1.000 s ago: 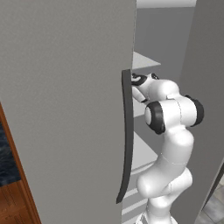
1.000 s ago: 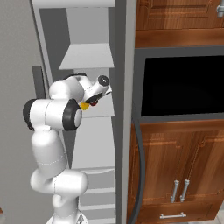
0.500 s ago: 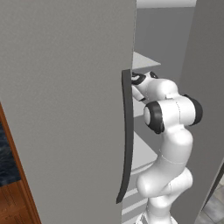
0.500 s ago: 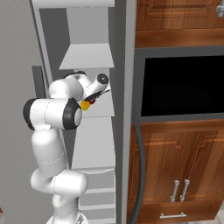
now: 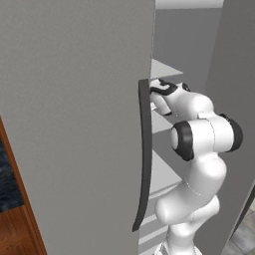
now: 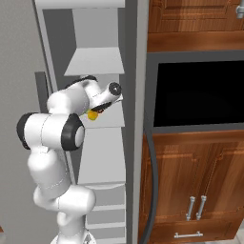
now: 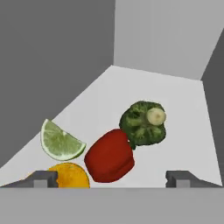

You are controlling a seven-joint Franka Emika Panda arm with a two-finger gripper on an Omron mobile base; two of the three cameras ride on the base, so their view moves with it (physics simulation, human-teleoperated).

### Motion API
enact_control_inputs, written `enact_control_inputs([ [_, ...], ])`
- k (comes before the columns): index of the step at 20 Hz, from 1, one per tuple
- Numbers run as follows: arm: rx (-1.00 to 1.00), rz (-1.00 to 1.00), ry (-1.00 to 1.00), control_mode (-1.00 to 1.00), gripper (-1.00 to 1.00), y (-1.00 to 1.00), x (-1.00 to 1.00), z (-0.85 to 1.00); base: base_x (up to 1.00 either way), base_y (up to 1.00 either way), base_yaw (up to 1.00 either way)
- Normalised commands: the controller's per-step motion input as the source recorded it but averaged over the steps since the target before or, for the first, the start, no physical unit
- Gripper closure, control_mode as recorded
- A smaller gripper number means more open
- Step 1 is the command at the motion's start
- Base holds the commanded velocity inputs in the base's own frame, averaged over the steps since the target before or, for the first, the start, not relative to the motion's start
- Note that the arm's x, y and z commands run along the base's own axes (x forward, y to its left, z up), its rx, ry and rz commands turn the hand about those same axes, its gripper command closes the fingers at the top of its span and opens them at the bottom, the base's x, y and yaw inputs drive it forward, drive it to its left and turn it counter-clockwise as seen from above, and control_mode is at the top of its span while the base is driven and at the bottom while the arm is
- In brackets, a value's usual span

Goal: Take the bell pepper and lemon wedge from the highest rack and move them to the second highest rack where the broccoli and mango are located, to maximize freezer space. Close the freezer door after rearranging.

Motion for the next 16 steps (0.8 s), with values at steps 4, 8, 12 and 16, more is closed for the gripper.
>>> enact_control_inputs([
  [4, 0.15, -0.14, -0.19, -1.00, -1.00, -0.01, -0.80, 0.49, 0.00, 0.00, 0.00],
  [8, 0.03, -0.20, -0.05, -1.00, -1.00, 0.00, -0.67, 0.60, 0.00, 0.00, 0.00],
  [12, 0.00, -0.20, -0.02, -1.00, -1.00, 0.00, -0.60, 0.66, 0.00, 0.00, 0.00],
  [16, 0.00, -0.16, 0.00, -1.00, -1.00, 0.00, -0.55, 0.62, 0.00, 0.00, 0.00],
])
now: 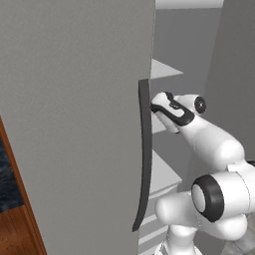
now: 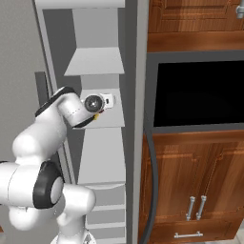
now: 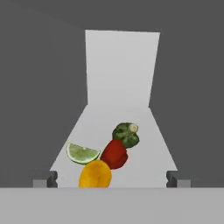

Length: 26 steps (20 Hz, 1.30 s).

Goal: Take the bell pepper and lemon wedge from the highest rack and move them to the second highest rack where the broccoli and mango are located, to maximize freezer space. Close the freezer door after rearranging.

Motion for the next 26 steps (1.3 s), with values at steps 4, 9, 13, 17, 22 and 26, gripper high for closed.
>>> enact_control_inputs([
  [4, 0.00, -0.10, 0.00, -1.00, -1.00, -0.05, -0.69, 0.57, 0.00, 0.00, 0.00],
  [9, 0.00, 0.00, 0.00, -1.00, -1.00, -0.23, -0.98, 0.49, 0.00, 0.00, 0.00],
  [13, 0.00, 0.00, 0.00, -1.00, -1.00, -0.17, -0.99, 0.51, 0.00, 0.00, 0.00],
  [17, 0.00, 0.00, 0.01, -1.00, -1.00, -0.09, -1.00, 0.45, 0.00, 0.00, 0.00],
  [22, 0.00, -0.05, 0.10, -1.00, -1.00, -0.01, -1.00, 0.36, 0.00, 0.00, 0.00],
  [26, 0.00, -0.03, 0.15, -1.00, -1.00, 0.00, -1.00, 0.27, 0.00, 0.00, 0.00],
])
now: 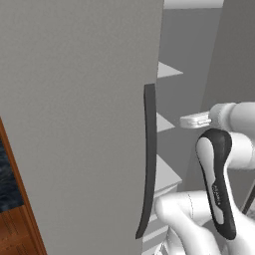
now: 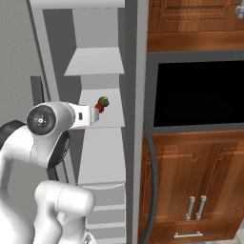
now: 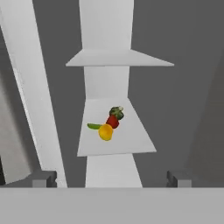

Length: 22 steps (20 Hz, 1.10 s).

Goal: Take the bell pepper and lemon wedge from the highest rack and move them to the second highest rack where the broccoli and mango are located, to maximize freezer space. Close the freezer door after rearranging.

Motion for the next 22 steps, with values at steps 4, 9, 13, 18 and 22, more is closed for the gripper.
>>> enact_control_inputs([
  [4, 0.00, -0.04, 0.10, -1.00, -1.00, 0.00, -1.00, 0.11, 0.00, 0.00, 0.00],
  [9, -0.01, -0.09, 0.10, -1.00, -1.00, 0.07, -0.94, 0.00, 0.00, 0.00, 0.00],
  [13, -0.17, -0.03, 0.23, -1.00, -1.00, 0.23, -0.44, -0.11, 0.00, 0.00, 0.00],
  [18, -0.04, 0.00, 0.09, -1.00, -1.00, 0.08, -0.36, -0.23, 0.00, 0.00, 0.00],
  [22, 0.00, 0.00, 0.00, 1.00, -1.00, 0.00, 0.00, 0.00, -0.98, -0.09, -0.08],
])
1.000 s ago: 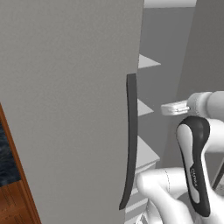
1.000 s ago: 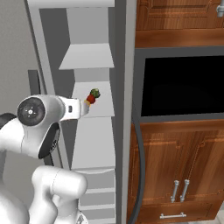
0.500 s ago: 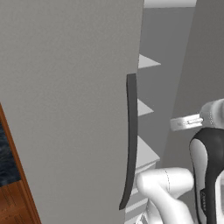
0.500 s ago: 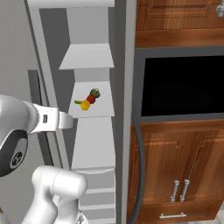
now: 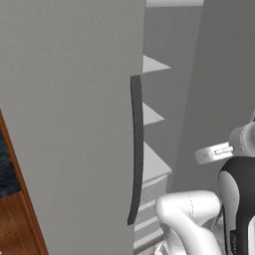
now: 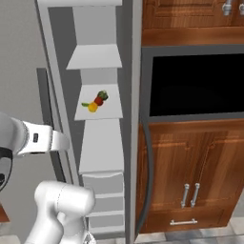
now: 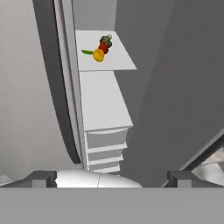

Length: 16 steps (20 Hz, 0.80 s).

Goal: Take the bell pepper and lemon wedge from the highest rack and move them to the second highest rack where the broccoli and mango are located, to maximize freezer space. Close the freezer door after rearranging.

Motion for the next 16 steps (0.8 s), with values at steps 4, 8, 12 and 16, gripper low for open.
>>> enact_control_inputs([
  [4, 0.00, 0.00, 0.00, 1.00, -1.00, 0.00, 0.00, 0.00, -1.00, -0.38, -0.15],
  [8, 0.00, 0.00, 0.00, 1.00, -1.00, 0.00, 0.00, 0.00, -0.57, -0.67, -0.10],
  [12, 0.00, 0.00, 0.00, 1.00, -1.00, 0.00, 0.00, 0.00, -0.04, -0.80, -0.01],
  [16, 0.00, 0.00, 0.00, 1.00, -1.00, 0.00, 0.00, 0.00, 0.12, -0.84, 0.00],
])
